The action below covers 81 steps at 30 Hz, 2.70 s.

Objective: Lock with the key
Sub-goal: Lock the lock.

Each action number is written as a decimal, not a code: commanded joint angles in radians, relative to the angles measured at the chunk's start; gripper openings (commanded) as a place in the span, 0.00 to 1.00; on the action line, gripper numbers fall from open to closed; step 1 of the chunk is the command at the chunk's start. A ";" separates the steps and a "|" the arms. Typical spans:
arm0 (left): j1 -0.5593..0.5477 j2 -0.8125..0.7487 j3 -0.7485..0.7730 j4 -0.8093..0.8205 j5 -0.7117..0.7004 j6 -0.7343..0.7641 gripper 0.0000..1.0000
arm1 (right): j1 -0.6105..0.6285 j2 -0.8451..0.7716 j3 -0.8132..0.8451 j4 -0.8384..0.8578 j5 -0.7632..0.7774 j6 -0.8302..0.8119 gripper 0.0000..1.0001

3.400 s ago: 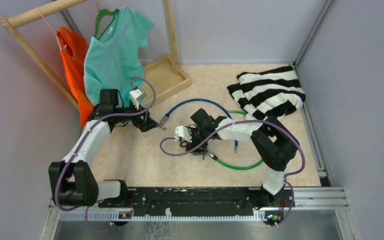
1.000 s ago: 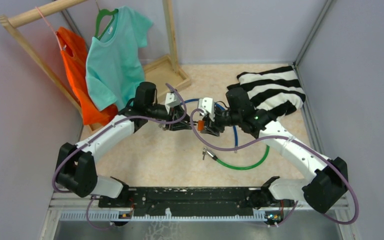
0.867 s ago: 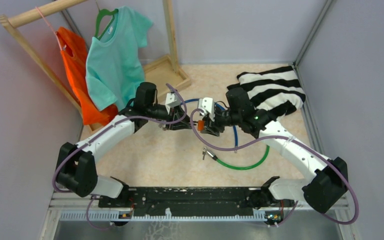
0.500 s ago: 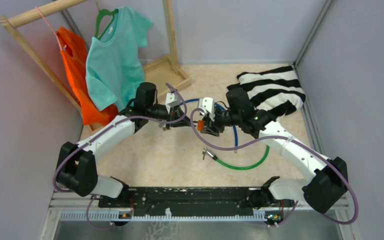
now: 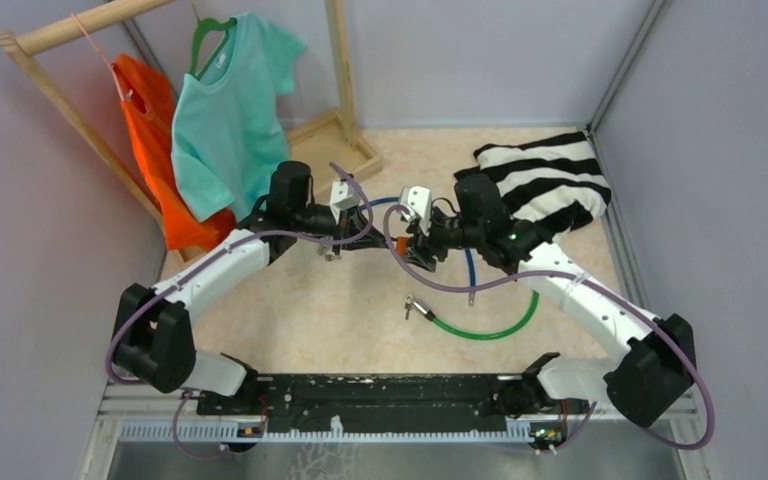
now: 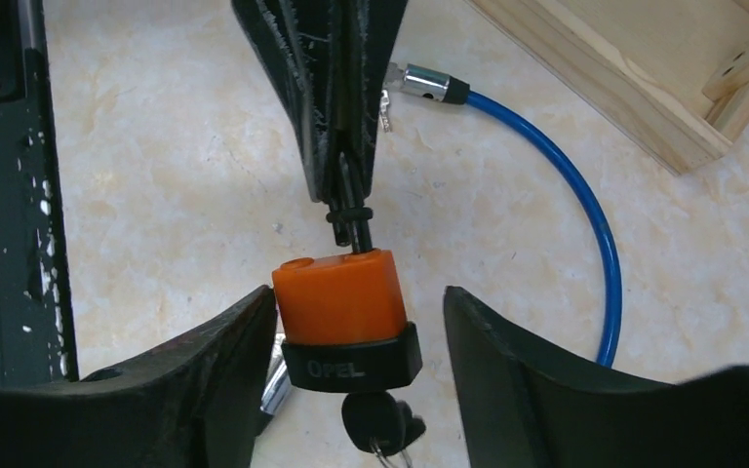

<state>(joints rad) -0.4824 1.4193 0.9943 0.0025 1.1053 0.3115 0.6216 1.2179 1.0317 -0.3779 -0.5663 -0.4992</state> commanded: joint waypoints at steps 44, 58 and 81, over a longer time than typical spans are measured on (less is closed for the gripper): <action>-0.010 -0.034 -0.051 0.289 0.129 -0.247 0.00 | -0.085 -0.019 -0.037 0.066 -0.177 0.001 0.47; -0.010 -0.059 -0.077 0.311 0.126 -0.257 0.00 | -0.086 0.000 -0.042 0.056 -0.190 -0.013 0.45; -0.016 -0.038 -0.096 0.433 0.092 -0.307 0.00 | -0.086 0.007 -0.038 0.128 -0.338 0.108 0.00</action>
<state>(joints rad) -0.4885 1.3911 0.9092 0.3225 1.1957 0.0296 0.5339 1.2209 0.9813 -0.3466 -0.8108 -0.4416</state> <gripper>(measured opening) 0.028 0.293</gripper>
